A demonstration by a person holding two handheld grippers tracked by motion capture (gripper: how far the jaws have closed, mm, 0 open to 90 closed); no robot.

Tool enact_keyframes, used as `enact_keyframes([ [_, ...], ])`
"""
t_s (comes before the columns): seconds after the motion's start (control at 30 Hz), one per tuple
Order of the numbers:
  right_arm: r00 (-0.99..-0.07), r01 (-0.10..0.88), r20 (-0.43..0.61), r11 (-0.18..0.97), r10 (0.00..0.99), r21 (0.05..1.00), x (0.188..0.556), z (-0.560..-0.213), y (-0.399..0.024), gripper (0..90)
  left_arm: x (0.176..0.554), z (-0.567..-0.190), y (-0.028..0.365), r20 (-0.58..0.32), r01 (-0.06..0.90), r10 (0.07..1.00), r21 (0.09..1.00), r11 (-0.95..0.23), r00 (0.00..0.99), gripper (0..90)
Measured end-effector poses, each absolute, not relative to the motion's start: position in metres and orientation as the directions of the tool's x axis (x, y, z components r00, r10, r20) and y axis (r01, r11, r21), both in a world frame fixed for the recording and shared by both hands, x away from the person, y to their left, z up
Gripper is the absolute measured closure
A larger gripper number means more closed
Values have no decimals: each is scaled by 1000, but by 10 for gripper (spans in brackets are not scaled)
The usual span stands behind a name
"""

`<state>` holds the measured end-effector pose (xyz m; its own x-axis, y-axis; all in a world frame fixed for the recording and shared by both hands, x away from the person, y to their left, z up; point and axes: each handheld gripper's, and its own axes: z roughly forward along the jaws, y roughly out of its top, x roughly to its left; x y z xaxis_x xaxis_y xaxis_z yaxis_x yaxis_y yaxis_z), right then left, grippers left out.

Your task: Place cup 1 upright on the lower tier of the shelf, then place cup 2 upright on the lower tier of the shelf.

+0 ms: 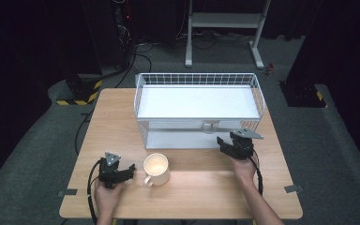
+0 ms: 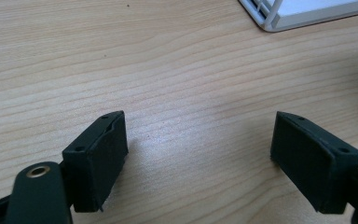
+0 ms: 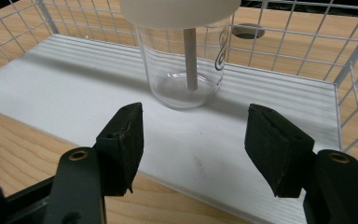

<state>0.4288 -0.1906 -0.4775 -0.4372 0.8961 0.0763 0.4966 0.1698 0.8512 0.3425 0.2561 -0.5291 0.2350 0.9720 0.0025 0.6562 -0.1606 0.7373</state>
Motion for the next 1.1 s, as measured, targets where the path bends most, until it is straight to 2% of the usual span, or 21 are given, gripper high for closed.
enact_keyframes([
  [0.47,-453,460,58,177,889,870,417,-470,-196,365,342,-529,256,2,656,972,738,-160,234,189],
  [1.1,-470,461,66,181,880,869,401,-469,-207,356,342,-529,256,2,656,972,737,-160,234,189],
])
